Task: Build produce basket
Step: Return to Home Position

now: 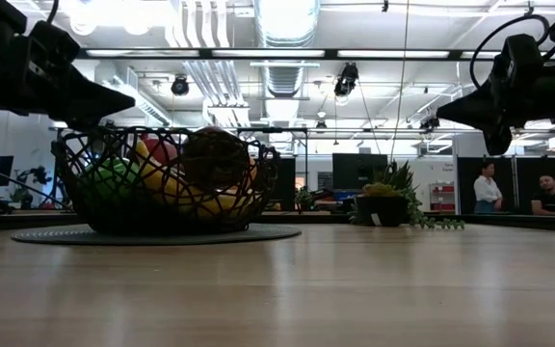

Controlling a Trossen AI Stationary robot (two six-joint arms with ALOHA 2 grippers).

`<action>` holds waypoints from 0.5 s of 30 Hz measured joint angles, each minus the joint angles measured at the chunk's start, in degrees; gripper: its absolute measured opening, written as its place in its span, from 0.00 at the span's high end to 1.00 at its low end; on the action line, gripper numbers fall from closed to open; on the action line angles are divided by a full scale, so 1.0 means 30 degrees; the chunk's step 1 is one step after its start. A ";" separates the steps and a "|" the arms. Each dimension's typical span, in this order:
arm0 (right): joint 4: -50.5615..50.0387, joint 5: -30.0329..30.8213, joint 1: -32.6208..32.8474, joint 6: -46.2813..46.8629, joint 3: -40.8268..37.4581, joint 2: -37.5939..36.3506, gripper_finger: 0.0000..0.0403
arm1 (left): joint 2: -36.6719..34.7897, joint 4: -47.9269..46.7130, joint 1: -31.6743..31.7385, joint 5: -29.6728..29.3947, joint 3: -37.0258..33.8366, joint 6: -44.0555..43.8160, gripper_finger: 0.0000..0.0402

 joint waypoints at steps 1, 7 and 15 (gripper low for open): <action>-0.0159 -0.0004 0.0100 -0.0119 -0.0001 -0.0306 0.98 | 0.0060 -0.0007 0.0000 0.0000 0.0000 0.0000 1.00; -0.0118 -0.0499 0.2147 -0.3796 -0.0011 -0.1624 0.98 | 0.0326 -0.0007 -0.0007 0.0058 0.0000 -0.0007 1.00; -0.0327 -0.0725 0.6119 -0.6319 -0.0011 -0.1639 0.98 | 0.0359 -0.0007 -0.0007 0.0054 0.0000 -0.0004 1.00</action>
